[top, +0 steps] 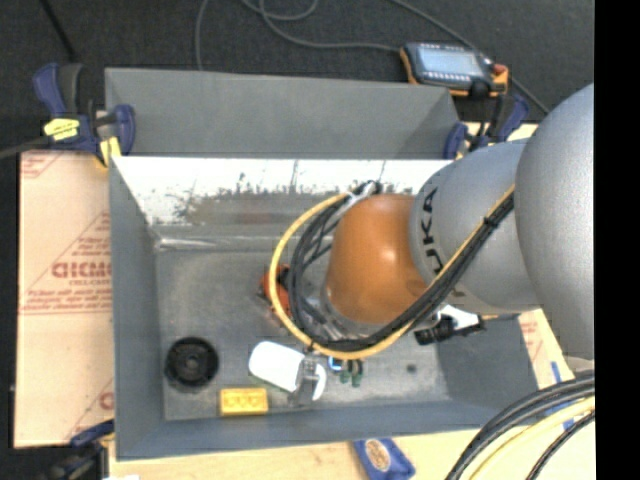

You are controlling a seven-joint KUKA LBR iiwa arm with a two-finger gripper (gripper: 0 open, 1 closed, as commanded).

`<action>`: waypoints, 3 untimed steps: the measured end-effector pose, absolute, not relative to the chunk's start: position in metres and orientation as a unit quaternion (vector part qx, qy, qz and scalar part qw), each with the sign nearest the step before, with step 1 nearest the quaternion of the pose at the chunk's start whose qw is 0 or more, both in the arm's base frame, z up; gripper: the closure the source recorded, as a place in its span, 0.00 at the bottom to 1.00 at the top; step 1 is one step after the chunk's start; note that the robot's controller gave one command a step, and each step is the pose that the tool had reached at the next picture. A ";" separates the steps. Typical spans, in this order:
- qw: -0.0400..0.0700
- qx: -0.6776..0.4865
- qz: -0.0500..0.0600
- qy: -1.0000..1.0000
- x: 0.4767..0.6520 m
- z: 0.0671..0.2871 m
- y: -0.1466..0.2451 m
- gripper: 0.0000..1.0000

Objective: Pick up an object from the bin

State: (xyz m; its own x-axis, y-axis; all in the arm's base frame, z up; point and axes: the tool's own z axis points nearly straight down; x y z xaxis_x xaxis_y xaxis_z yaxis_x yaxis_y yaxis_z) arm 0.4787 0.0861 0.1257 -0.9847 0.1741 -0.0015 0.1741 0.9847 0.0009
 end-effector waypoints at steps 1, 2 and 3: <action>0.001 0.071 0.000 0.997 0.481 0.077 0.079 0.00; 0.005 0.066 0.000 0.998 0.482 0.060 0.082 1.00; 0.004 0.065 0.000 0.998 0.481 0.061 0.083 1.00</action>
Offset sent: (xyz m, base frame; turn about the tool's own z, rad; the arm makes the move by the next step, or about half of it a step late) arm -0.0004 0.0005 -0.0557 -0.0545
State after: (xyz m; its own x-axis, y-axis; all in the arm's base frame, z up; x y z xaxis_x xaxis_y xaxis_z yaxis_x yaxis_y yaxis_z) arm 0.4807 0.0828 0.0614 -0.9914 0.1304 -0.0072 0.1304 0.9915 0.0010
